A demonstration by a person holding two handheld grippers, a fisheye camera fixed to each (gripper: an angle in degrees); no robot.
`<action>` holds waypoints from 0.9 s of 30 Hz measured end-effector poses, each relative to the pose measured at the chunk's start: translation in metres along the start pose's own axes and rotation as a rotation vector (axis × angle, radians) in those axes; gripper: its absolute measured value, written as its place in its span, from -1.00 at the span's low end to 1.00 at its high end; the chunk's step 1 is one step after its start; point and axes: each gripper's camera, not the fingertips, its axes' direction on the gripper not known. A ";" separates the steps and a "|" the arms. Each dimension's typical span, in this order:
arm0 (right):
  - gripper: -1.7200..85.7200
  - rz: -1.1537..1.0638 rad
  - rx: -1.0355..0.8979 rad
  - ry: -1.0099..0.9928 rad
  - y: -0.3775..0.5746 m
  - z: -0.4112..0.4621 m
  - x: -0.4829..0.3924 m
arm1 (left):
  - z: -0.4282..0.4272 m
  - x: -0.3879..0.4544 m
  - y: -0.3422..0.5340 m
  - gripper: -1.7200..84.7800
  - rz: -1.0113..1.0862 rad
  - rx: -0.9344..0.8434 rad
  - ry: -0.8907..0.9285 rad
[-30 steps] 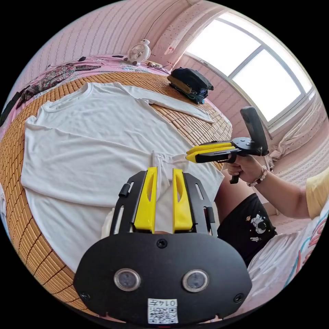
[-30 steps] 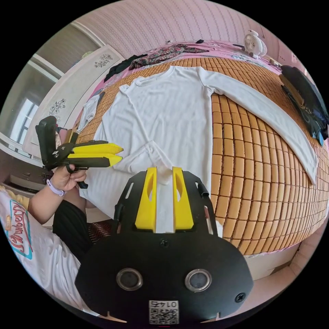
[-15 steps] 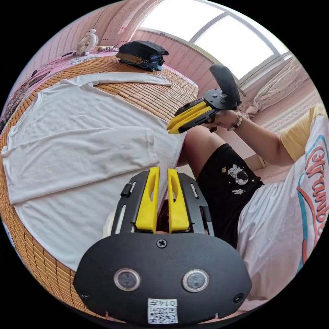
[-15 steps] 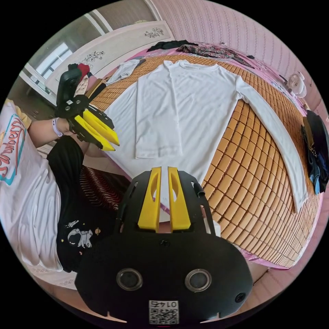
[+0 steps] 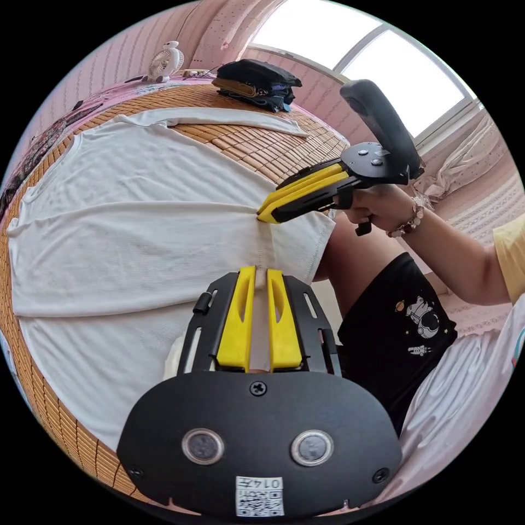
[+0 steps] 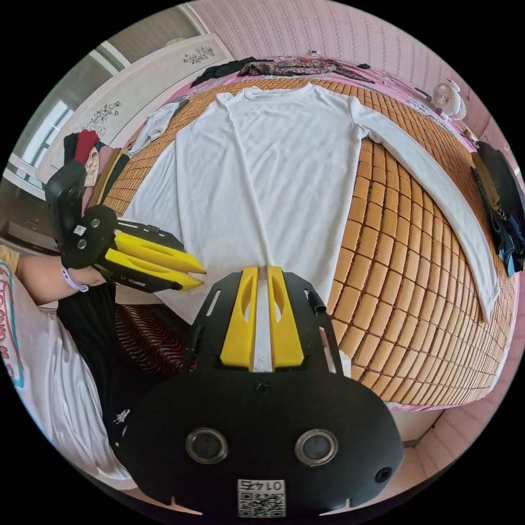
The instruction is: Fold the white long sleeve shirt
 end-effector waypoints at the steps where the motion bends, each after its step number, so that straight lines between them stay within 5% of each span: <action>1: -0.89 0.015 0.015 -0.024 0.002 -0.003 0.004 | -0.001 0.001 0.001 -0.85 -0.007 -0.004 0.007; 6: -0.82 0.330 0.330 0.013 0.042 -0.056 0.092 | -0.030 0.008 0.008 -0.85 0.012 0.057 0.095; 12: -0.70 0.848 0.522 0.359 0.076 -0.088 0.217 | -0.056 -0.016 0.022 -0.86 -0.078 0.141 -0.162; 21: -0.88 0.954 0.414 0.537 0.069 -0.067 0.256 | -0.042 -0.068 0.035 -0.93 -0.319 0.127 -0.185; 27: -0.96 0.868 0.510 0.389 0.080 -0.079 0.253 | -0.053 -0.072 0.039 -0.96 -0.359 0.138 -0.145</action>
